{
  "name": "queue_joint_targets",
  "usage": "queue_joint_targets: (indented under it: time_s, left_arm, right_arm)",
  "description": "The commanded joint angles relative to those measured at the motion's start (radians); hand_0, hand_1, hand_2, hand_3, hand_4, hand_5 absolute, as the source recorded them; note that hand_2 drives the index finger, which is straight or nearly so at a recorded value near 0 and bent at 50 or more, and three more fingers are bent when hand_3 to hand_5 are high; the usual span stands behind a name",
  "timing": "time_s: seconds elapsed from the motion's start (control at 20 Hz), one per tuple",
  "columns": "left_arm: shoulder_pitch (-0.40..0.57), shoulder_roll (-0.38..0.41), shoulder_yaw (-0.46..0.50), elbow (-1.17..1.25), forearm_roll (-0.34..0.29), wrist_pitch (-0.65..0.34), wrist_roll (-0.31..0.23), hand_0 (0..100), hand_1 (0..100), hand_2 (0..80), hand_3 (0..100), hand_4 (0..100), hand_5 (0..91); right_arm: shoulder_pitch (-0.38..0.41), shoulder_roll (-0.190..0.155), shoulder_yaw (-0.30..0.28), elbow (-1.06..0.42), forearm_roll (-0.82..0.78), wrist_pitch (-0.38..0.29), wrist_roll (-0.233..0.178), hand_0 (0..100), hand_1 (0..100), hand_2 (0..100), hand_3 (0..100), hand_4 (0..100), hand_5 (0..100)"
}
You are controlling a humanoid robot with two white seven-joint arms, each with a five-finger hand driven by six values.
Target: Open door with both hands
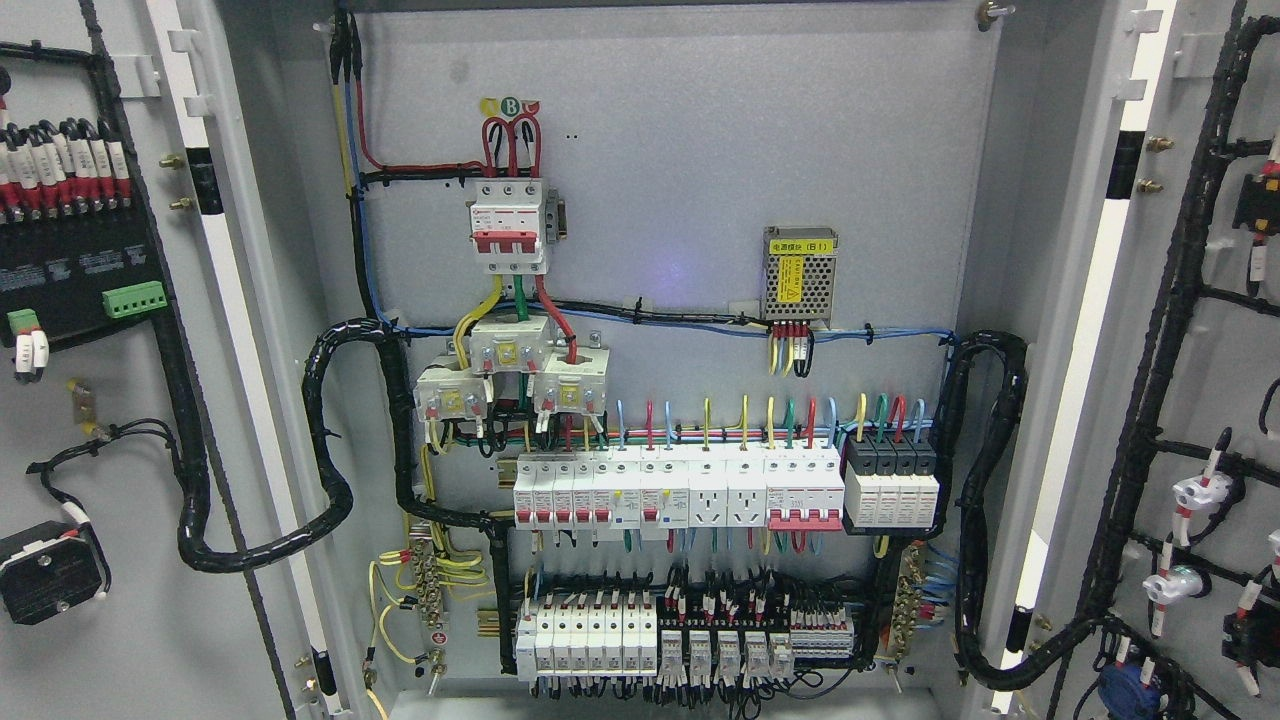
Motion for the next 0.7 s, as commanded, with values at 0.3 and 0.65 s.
queue_joint_targets:
  time_s: [0.3, 0.65]
  left_arm:
    - [-0.085, 0.075, 0.011, 0.159, 0.000, 0.106, 0.014, 0, 0, 0.0, 0, 3, 0.0]
    - [-0.095, 0.087, 0.011, 0.184, 0.000, 0.130, 0.014, 0, 0, 0.0, 0, 3, 0.0]
  right_arm:
    - [0.000, 0.038, -0.001, -0.078, -0.090, -0.110, -0.003, 0, 0, 0, 0, 0, 0]
    - [-0.013, 0.039, 0.003, -0.076, -0.093, -0.108, -0.003, 0, 0, 0, 0, 0, 0]
